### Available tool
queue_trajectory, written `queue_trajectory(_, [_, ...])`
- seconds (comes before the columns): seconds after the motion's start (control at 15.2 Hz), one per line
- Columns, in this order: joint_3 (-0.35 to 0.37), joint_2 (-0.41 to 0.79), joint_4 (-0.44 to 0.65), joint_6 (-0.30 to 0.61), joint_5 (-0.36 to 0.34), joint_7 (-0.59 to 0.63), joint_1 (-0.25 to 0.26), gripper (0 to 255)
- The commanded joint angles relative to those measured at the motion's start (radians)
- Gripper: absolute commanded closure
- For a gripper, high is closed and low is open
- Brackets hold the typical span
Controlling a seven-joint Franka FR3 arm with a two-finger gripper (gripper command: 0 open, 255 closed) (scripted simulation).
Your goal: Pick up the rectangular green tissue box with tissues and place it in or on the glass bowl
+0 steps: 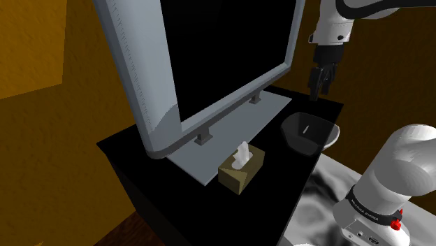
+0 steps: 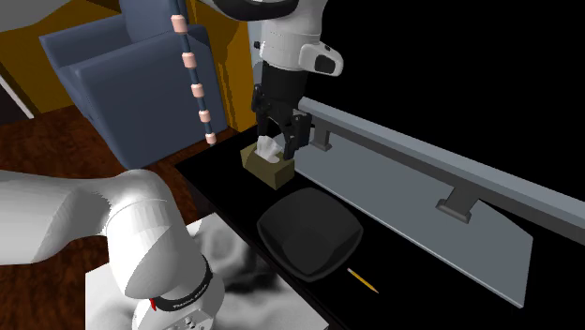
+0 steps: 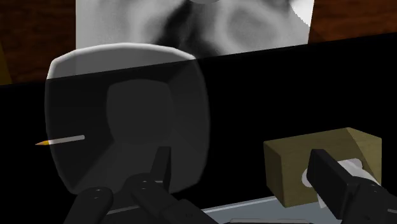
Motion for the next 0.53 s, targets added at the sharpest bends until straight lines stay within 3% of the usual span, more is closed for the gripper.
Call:
queue_trajectory(0.0, [0.0,0.0,0.0,0.0,0.0,0.0,0.0,0])
queue_trajectory(0.46, [0.23,0.142,0.014,0.109,0.06,0.291,0.018,0])
